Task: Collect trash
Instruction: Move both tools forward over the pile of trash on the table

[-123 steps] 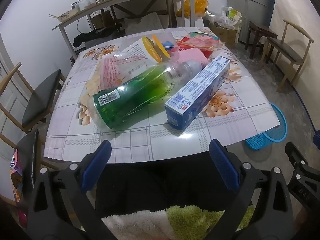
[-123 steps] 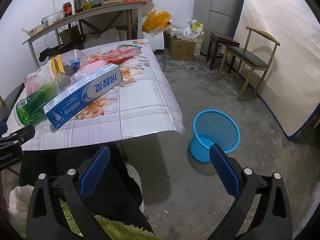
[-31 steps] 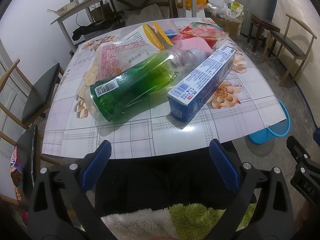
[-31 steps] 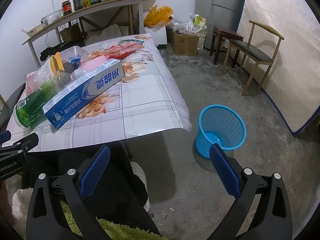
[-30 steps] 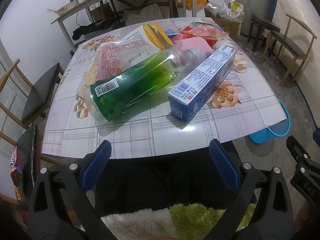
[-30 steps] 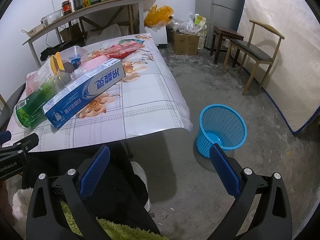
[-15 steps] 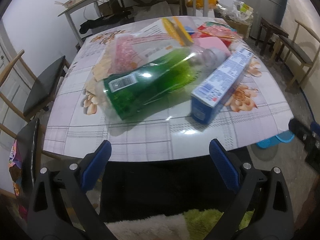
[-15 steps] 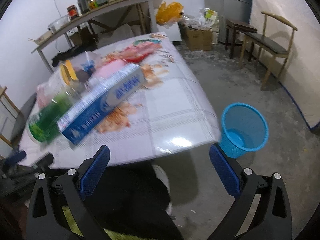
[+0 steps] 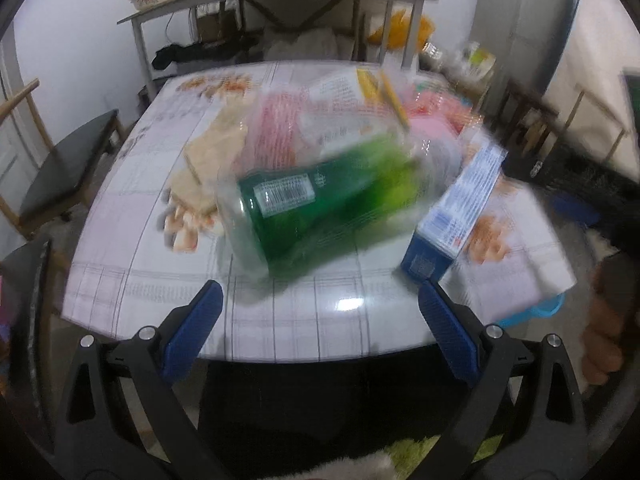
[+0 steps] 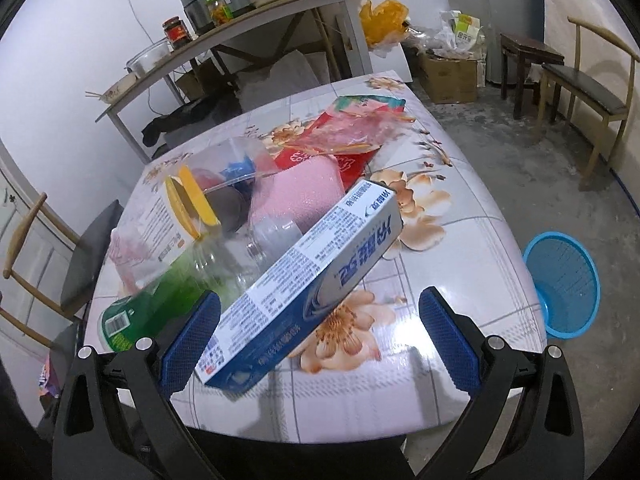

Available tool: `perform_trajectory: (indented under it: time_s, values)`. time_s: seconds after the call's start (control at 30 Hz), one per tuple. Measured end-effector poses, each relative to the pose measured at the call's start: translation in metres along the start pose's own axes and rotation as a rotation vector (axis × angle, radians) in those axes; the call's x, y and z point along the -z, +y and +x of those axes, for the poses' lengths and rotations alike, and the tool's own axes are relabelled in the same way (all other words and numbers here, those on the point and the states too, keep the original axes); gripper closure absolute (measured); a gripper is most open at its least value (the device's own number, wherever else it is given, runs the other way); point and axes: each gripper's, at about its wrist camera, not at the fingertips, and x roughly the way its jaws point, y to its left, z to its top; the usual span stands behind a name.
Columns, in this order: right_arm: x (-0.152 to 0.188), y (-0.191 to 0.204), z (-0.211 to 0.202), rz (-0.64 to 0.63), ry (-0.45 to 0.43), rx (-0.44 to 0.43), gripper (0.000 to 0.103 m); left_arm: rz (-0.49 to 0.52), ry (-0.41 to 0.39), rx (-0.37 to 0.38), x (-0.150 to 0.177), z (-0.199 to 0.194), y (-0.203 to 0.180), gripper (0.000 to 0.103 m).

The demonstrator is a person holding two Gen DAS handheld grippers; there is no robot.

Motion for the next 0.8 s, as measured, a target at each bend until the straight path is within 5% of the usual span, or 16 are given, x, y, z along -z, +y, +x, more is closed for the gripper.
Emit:
perform_trajectory:
  time_s: [0.1, 0.37, 0.57, 0.8]
  values:
    - [-0.003, -0.006, 0.004, 0.031, 0.004, 0.024, 0.006, 0.013, -0.082, 0.093, -0.011, -0.007, 0.014, 0.009]
    - [-0.011, -0.010, -0.001, 0.047, -0.024, 0.049, 0.006, 0.033, -0.210, 0.142, -0.050, -0.018, 0.053, 0.009]
    - [-0.030, -0.003, -0.006, 0.050, -0.065, 0.031, 0.006, 0.050, -0.141, 0.249, -0.075, -0.004, 0.056, 0.009]
    - [-0.039, 0.010, 0.001, 0.024, -0.058, 0.011, 0.006, 0.232, -0.134, 0.211, -0.078, 0.012, 0.013, 0.009]
